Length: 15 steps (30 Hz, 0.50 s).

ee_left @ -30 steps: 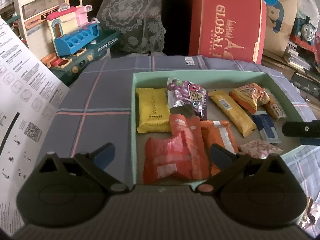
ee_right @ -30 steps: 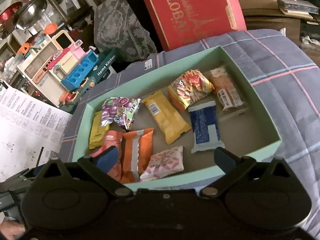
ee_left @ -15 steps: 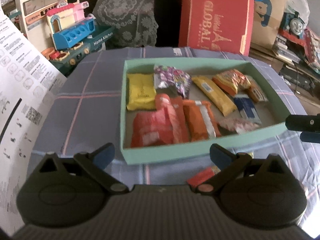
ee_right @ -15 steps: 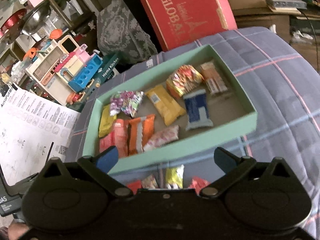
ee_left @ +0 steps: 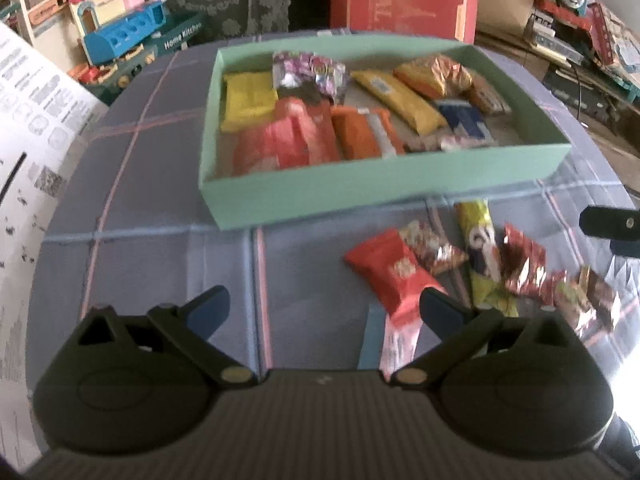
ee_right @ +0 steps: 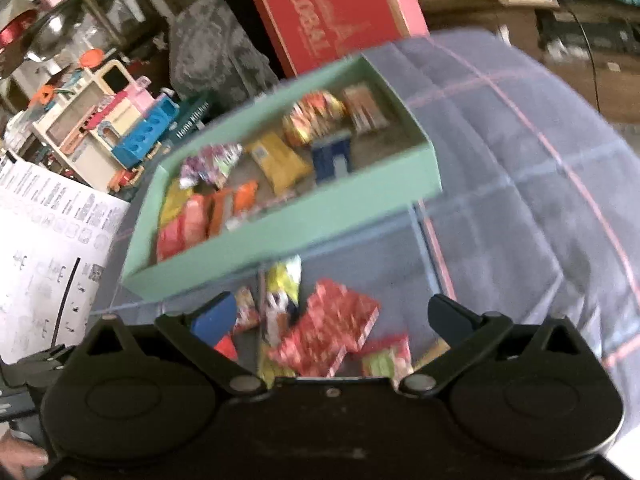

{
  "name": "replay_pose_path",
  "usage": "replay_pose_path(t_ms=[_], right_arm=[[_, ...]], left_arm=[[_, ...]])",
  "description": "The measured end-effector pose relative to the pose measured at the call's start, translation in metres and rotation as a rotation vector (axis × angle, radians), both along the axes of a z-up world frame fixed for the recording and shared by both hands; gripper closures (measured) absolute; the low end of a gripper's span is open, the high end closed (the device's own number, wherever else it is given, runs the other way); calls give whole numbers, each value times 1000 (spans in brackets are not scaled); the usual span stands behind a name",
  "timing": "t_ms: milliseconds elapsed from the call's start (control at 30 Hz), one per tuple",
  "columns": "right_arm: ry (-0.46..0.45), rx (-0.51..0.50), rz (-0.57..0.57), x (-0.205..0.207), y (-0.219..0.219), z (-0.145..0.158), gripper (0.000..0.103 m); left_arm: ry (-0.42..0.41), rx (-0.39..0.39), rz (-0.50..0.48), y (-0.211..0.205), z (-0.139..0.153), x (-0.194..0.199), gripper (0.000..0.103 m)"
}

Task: Organize snacks
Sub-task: 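Withdraw both grippers from the box toward the snack pile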

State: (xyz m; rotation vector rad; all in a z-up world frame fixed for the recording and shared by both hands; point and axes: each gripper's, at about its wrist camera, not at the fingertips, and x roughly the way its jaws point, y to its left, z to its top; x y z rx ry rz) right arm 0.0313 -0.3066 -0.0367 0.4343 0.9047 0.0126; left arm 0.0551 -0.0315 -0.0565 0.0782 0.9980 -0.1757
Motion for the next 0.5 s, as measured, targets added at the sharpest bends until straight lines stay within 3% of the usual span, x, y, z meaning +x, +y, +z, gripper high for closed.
replay_pose_path(t_ms=[200, 500], right_arm=[[64, 18, 8, -11, 0, -20, 0], [85, 26, 29, -10, 4, -22, 0]], left_arm=[[73, -44, 11, 5, -16, -7, 0], [97, -56, -61, -8, -29, -13, 2]])
